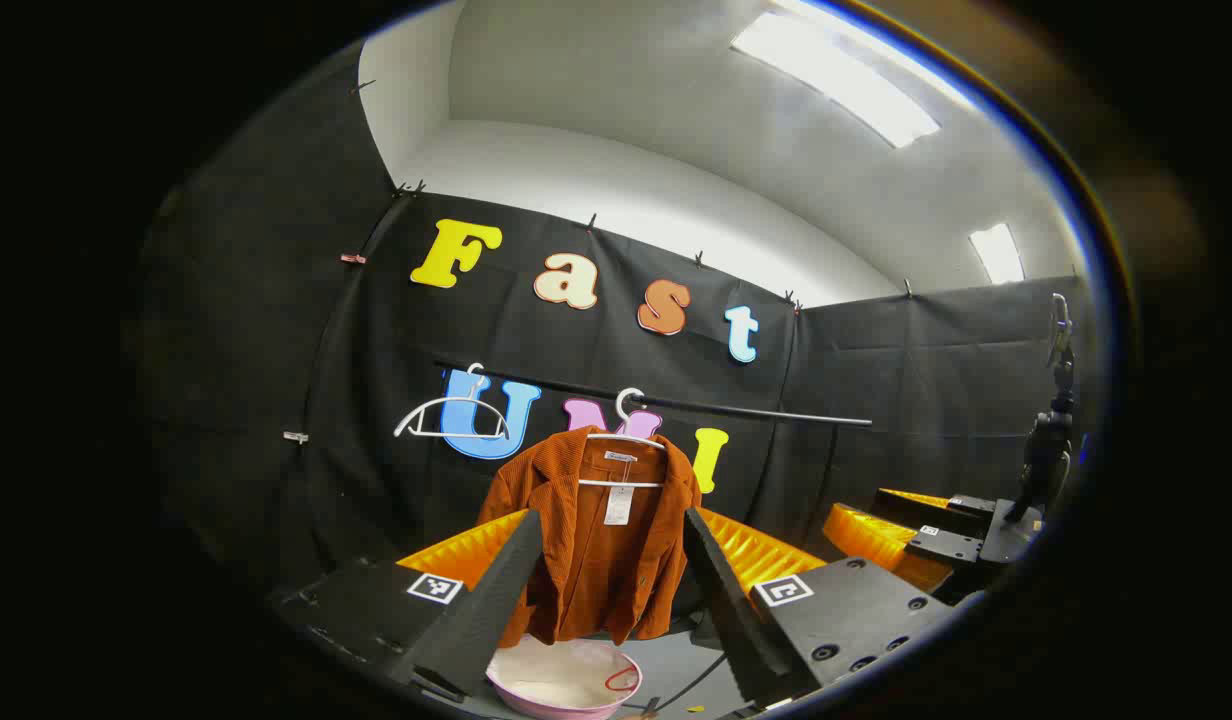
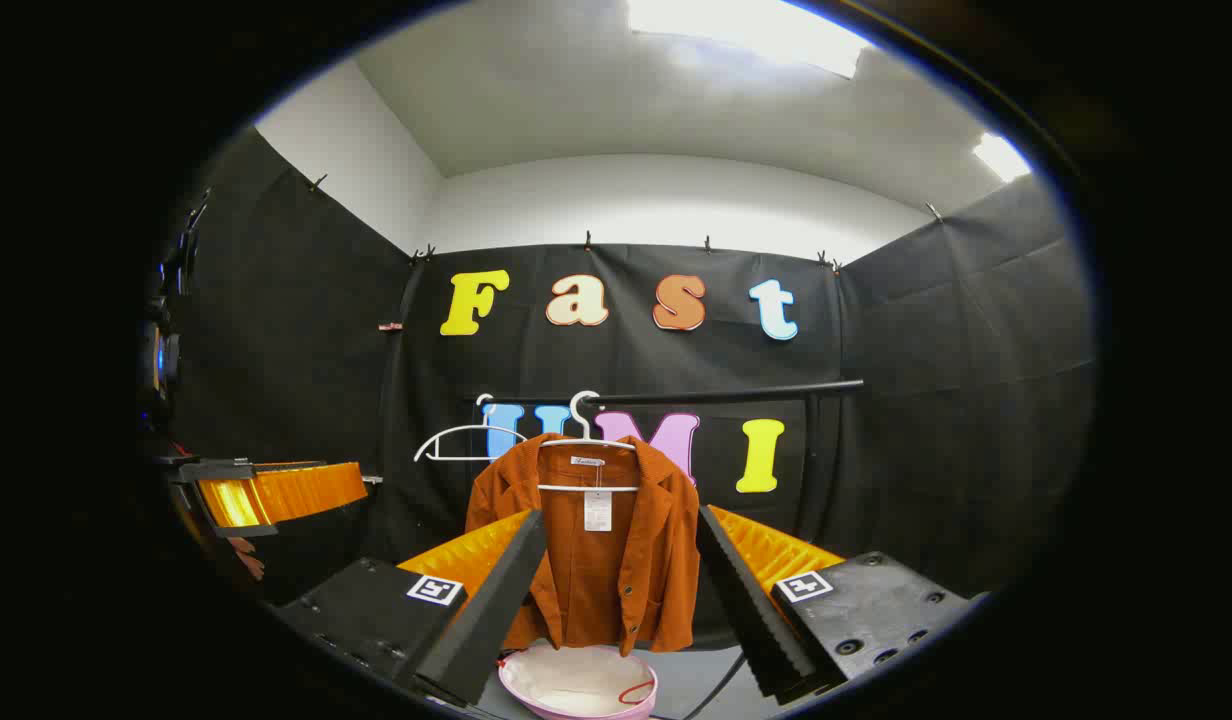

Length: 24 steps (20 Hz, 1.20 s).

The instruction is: Grasp the clothes on the hanger with both hands and then place them into the laundry hamper below.

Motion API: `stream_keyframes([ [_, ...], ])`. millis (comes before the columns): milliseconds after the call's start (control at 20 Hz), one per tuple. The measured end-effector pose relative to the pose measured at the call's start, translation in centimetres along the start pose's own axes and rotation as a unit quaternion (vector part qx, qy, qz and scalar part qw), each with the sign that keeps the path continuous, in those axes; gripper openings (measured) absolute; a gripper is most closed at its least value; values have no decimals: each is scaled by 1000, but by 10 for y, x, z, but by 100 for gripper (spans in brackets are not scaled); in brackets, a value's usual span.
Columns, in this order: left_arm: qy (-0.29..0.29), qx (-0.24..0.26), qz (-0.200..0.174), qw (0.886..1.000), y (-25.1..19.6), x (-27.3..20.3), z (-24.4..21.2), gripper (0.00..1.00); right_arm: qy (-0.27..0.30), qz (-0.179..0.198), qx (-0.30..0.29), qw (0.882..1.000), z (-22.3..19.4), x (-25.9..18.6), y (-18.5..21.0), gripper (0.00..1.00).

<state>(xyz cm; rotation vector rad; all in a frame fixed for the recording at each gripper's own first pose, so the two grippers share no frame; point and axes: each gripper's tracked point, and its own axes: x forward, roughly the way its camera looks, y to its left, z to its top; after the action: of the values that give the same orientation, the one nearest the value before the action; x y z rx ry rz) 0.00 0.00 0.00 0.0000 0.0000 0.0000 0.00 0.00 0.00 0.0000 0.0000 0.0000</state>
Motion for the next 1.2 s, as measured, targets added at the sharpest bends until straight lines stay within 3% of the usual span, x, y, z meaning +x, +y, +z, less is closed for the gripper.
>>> stream_keyframes([
  [650, 3, 4, -19, 1000, -7, 2, -5, 90, 8, -10, 6, 1000, -3, -7, -4, 98],
  [1200, 19, -7, -34, 999, 14, -7, -17, 90, 31, -22, -12, 999, -14, -13, 13, 99],
])
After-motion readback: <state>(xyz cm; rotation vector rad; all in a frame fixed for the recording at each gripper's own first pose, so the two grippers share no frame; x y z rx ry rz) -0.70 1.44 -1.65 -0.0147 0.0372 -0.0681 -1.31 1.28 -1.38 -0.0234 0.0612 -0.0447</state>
